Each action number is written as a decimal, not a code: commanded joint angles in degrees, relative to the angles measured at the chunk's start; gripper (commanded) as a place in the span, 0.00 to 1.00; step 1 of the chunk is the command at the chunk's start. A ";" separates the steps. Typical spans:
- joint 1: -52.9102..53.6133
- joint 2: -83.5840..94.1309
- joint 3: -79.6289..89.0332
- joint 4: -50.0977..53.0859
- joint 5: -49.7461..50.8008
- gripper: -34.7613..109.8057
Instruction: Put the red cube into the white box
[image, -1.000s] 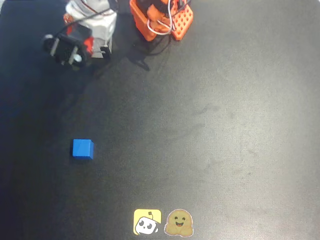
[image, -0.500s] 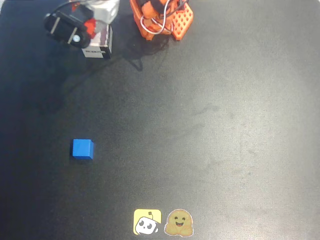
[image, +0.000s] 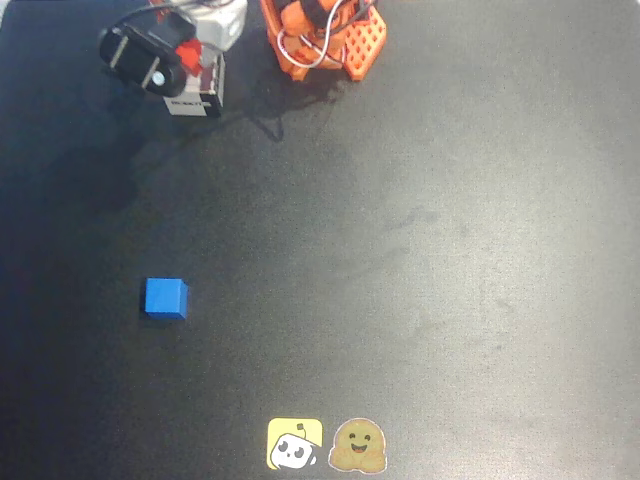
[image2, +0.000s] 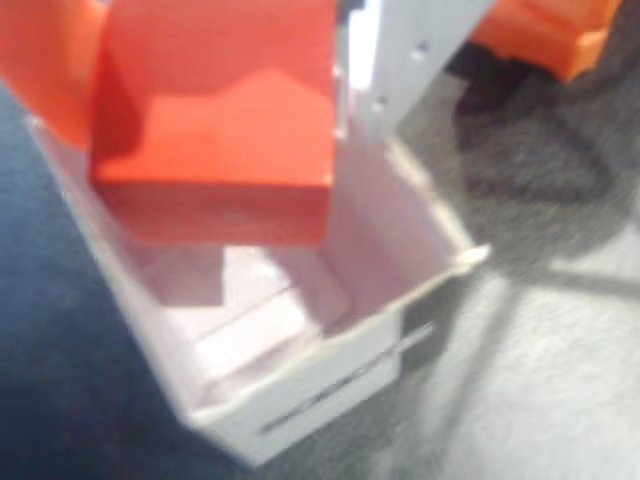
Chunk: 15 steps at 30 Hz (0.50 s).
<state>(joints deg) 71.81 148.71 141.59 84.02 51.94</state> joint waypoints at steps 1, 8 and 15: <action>0.53 1.14 -0.26 -0.70 -0.79 0.27; -0.97 4.83 0.62 -0.35 0.09 0.33; -1.49 6.15 1.58 -1.23 -0.09 0.36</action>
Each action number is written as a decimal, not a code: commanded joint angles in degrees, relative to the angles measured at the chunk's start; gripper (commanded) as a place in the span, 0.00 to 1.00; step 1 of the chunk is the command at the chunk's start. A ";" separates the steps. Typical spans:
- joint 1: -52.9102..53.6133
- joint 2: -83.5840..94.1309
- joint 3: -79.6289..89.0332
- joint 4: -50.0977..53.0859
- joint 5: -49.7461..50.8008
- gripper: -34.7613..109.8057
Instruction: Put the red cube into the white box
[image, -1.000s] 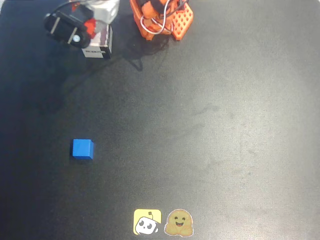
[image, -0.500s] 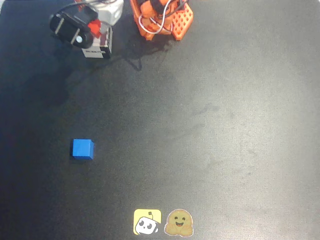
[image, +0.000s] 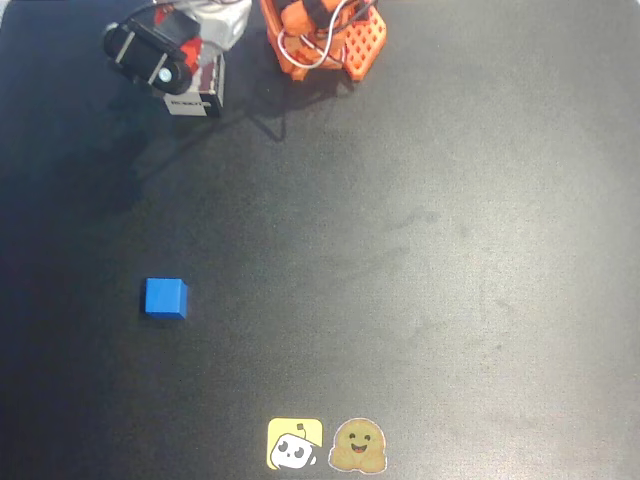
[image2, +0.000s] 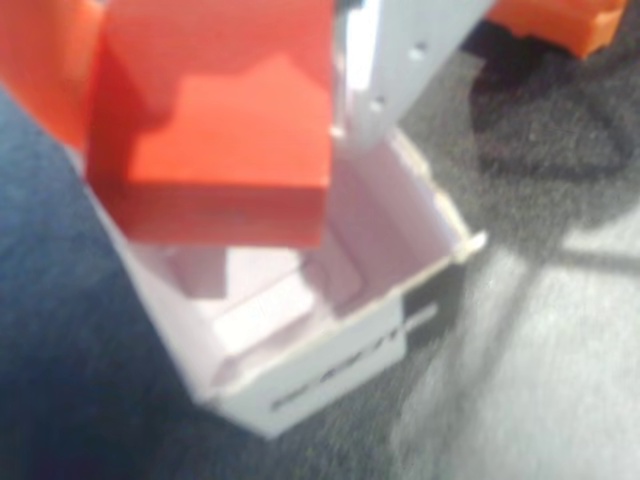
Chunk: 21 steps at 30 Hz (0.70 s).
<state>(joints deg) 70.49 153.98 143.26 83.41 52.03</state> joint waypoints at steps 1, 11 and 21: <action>-0.18 0.88 0.00 -0.88 -0.18 0.36; 0.62 1.49 1.05 -1.67 0.70 0.24; -5.01 -0.26 -2.02 -5.19 2.29 0.24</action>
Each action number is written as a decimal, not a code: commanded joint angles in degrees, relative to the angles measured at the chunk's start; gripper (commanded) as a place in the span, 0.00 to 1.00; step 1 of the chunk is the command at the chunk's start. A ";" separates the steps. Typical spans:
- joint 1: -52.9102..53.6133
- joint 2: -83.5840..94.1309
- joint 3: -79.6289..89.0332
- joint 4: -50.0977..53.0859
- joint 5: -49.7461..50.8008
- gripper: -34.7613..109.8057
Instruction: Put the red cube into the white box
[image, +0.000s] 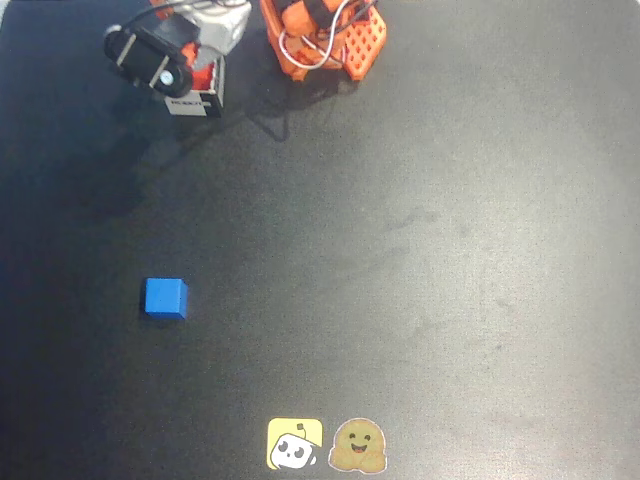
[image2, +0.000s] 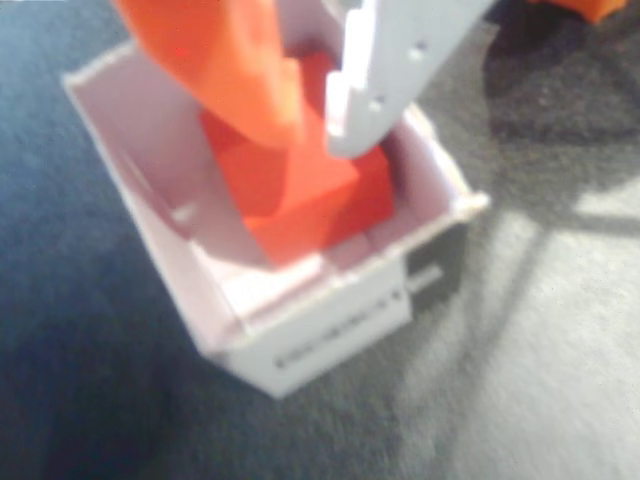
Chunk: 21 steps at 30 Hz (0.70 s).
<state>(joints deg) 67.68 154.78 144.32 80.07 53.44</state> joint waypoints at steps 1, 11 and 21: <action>-3.52 -3.08 -4.13 -2.81 1.58 0.24; -26.72 -29.79 -19.16 -9.58 12.04 0.24; -50.45 -29.00 -14.24 -12.22 30.23 0.24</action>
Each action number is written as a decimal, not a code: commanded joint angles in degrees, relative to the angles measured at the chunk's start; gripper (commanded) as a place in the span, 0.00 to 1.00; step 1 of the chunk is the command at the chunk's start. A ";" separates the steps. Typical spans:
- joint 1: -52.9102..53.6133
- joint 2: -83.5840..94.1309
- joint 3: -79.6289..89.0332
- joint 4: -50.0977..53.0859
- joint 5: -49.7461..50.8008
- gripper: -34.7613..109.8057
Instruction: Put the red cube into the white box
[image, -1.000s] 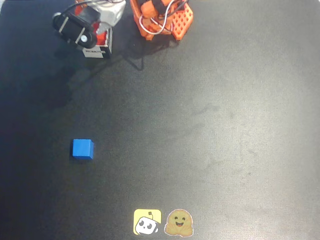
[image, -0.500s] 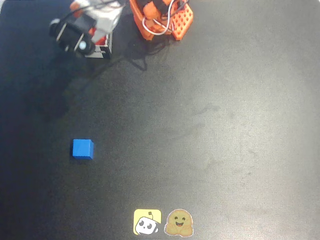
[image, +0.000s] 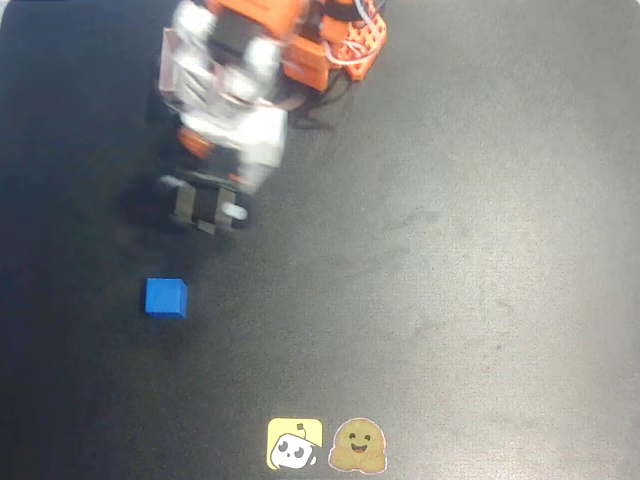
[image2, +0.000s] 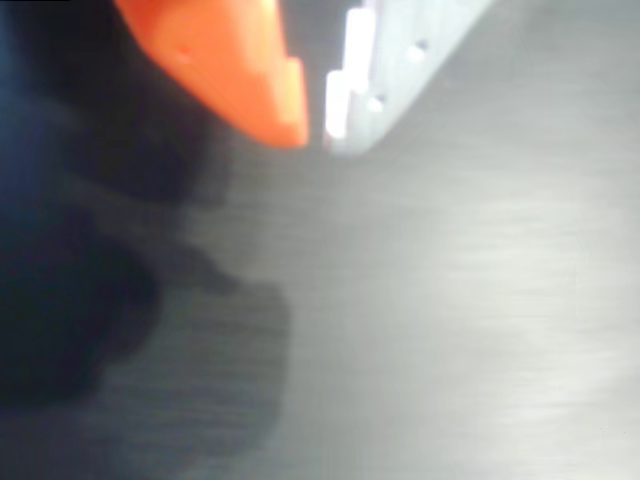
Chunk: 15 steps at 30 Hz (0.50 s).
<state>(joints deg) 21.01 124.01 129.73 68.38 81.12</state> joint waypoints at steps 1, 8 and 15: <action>-5.19 2.72 1.14 -0.53 3.34 0.24; -12.83 9.93 8.96 -1.32 7.12 0.24; -13.89 25.66 20.48 1.49 6.15 0.24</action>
<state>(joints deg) 7.38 143.61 147.92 68.64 87.98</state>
